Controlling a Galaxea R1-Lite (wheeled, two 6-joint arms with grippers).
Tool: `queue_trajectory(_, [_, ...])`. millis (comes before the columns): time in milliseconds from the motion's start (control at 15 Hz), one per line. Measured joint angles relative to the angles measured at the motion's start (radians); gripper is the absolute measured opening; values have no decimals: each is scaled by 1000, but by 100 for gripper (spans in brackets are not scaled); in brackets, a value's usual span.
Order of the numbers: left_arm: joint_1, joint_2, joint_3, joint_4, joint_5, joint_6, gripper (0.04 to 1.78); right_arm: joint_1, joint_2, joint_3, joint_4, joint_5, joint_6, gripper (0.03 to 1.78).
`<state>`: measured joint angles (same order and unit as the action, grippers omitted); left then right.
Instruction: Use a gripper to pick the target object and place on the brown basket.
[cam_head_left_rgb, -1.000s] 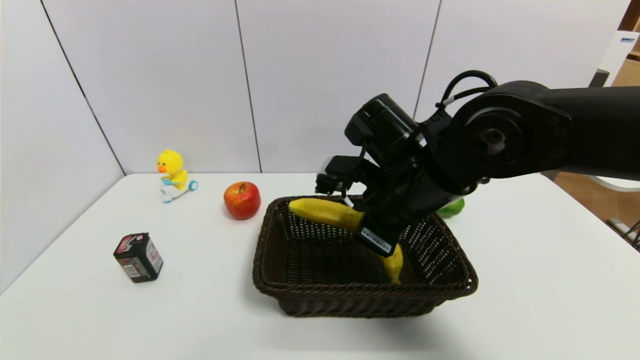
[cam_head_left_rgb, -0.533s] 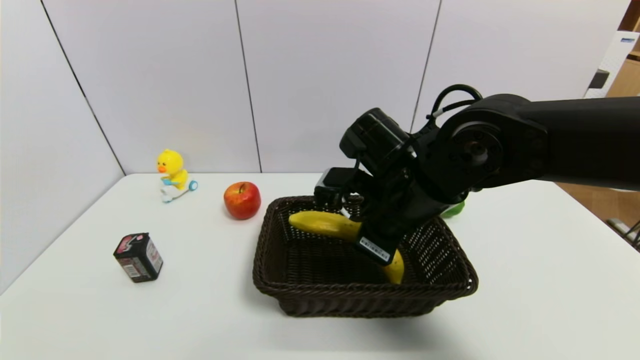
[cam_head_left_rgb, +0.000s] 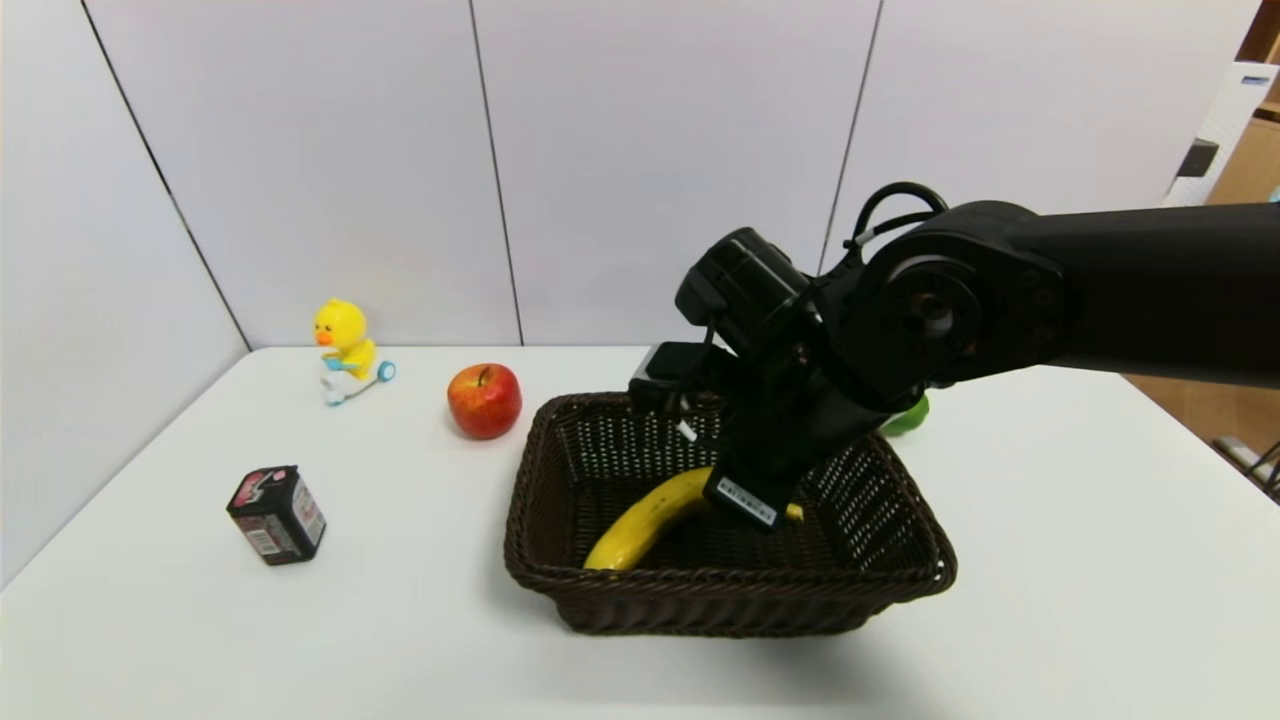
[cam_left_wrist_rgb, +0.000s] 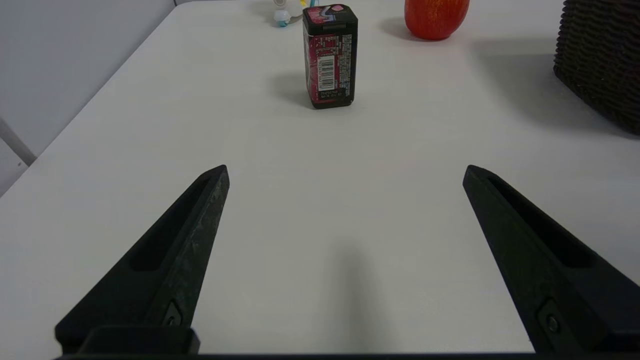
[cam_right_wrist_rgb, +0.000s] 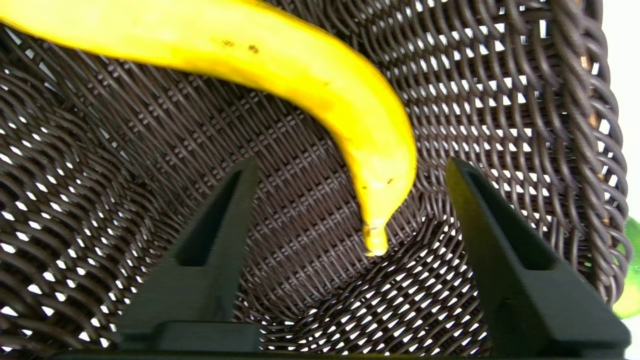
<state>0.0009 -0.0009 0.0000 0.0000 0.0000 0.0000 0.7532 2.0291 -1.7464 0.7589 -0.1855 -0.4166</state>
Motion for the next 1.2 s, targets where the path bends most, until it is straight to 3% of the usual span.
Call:
queue_trajectory(467, [0,0,0,0,0,0,169,-50,-24,-134,0,-9,5,156])
queue_trajectory(933, [0,0,0,0,0,0,169,-184,-135,-197,-20,-32,6,165])
queue_trajectory(1200, [0,0,0,0,0,0,169,-299,-217,-202,-41,-79,22,167])
